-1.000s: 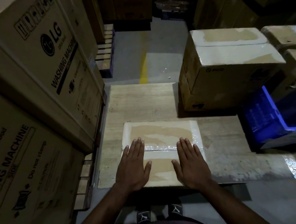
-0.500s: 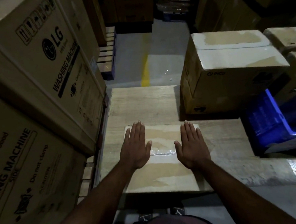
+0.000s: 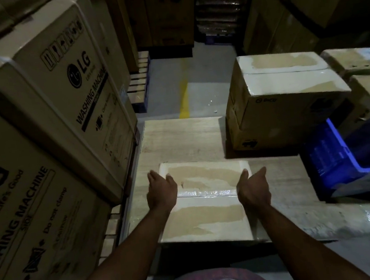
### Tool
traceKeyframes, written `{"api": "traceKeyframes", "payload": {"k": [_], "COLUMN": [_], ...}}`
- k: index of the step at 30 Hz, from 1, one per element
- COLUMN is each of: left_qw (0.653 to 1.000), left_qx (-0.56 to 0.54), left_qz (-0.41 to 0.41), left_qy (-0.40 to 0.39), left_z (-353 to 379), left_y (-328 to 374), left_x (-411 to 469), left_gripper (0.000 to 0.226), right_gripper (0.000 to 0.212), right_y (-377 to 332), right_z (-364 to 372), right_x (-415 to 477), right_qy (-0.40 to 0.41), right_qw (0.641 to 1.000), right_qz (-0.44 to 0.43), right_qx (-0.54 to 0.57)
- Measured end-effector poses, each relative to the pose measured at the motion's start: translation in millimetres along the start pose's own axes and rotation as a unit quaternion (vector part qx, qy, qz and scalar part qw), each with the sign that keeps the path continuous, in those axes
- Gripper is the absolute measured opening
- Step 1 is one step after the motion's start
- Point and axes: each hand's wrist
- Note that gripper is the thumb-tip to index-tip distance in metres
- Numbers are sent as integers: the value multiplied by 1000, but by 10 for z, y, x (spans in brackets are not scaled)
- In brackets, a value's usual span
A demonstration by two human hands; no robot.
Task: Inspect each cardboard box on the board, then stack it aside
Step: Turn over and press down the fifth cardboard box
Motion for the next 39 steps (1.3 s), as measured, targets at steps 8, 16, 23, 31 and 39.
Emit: {"api": "traceKeyframes", "payload": {"k": [8,16,23,31,39], "left_qw": [987,949,941,952,972], "left_qx": [-139,-294,-318,-303,-225], "left_qz": [-85,-61,-85,-18,36], "left_qy": [-8,99,77,41,57], "left_z": [-164,-480,-690,-617,-533], "left_y": [-6,235,370,62,-59], "left_x": [30,-32,-100,-413,-774], "left_gripper": [47,53,53,66,41], "right_gripper": [63,64,32,46,66], "right_y": [-23,-247,-202,67,475], "right_z": [-155,-564,-703,-834,-843], "right_x": [87,210,246,10,-283], "right_qy": [-103,-40,-3,-26,-51], "right_qw": [993,983,976,961,960], "right_qz": [1,51,-6,-77,-148], "right_qx": [54,173,217,264,232]}}
Point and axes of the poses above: each hand's wrist, its own x-axis towards the middle knuckle, its own z-axis out of the palm, y = z × x, and after that the axes turned 11 degrees about y, right-handed
